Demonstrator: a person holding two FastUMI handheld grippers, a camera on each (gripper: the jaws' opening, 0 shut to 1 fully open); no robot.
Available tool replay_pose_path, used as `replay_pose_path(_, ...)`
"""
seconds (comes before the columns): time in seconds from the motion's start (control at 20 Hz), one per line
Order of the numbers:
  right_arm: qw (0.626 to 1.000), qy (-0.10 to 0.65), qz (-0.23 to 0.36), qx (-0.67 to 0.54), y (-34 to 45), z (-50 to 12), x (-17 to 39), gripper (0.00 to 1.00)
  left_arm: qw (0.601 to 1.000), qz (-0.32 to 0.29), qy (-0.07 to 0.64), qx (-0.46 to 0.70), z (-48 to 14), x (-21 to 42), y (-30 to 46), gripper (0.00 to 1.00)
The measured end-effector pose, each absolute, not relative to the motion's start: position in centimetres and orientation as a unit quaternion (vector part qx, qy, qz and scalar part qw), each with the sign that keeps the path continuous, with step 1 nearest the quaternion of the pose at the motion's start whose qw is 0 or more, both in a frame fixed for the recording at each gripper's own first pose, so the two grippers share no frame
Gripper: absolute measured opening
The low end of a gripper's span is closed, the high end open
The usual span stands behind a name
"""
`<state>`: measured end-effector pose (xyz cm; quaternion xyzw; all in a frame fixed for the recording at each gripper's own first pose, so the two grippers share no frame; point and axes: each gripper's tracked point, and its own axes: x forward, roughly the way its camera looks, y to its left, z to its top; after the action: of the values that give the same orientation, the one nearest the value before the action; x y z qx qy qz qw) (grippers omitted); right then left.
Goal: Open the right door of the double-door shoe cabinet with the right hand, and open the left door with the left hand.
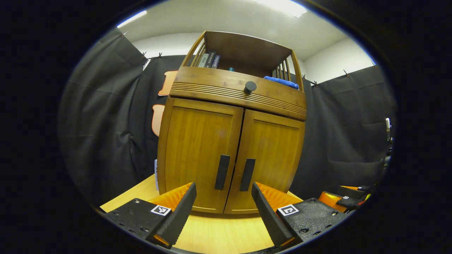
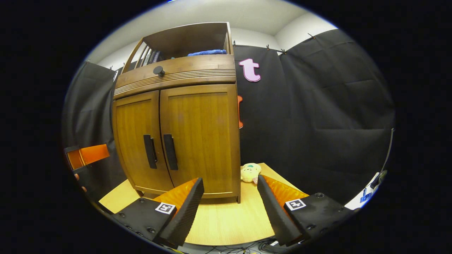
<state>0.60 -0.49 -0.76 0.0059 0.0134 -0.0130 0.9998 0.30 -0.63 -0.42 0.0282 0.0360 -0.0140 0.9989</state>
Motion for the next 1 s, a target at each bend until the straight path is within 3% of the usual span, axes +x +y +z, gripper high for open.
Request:
replay_pose_path(0.25, 1.0, 0.015, -0.011, -0.001, 2.3, -0.6, 2.1, 1.0, 0.999, -0.017, 0.039, 0.019, -0.5, 0.0, 0.6, 0.92)
replay_pose_path(0.3, 1.0, 0.018, -0.006, -0.003, 3.1, -0.7, 2.5, 0.94, 0.999, -0.018, 0.038, 0.017, -0.6, 0.1, 0.9, 0.92)
replay_pose_path(0.35, 1.0, 0.02, 0.0, -0.006, 4.0, -0.8, 2.9, 0.98, 0.999, -0.018, 0.039, 0.016, -0.8, 0.0, 1.1, 0.92)
replay_pose_path(0.75, 0.998, 0.029, 0.049, -0.003, 11.2, -1.2, 7.4, 0.98, 0.998, 0.007, 0.06, 0.008, -1.7, -1.2, 5.1, 0.95)
replay_pose_path(0.8, 0.998, 0.03, 0.056, -0.001, 12.1, -1.2, 8.2, 0.89, 0.998, 0.01, 0.059, 0.007, -1.5, -1.2, 5.0, 0.92)
replay_pose_path(0.85, 0.998, 0.031, 0.061, 0.0, 13.0, -1.3, 9.0, 0.98, 0.998, 0.015, 0.058, 0.007, -1.5, -1.2, 5.1, 0.95)
replay_pose_path(0.9, 0.997, 0.033, 0.065, 0.001, 13.7, -1.4, 9.7, 0.98, 0.998, 0.02, 0.06, 0.006, -1.6, -1.4, 5.3, 0.98)
replay_pose_path(1.0, 0.997, 0.038, 0.07, 0.001, 14.9, -1.6, 11.2, 0.98, 0.997, 0.031, 0.064, 0.004, -1.4, -1.7, 5.6, 0.95)
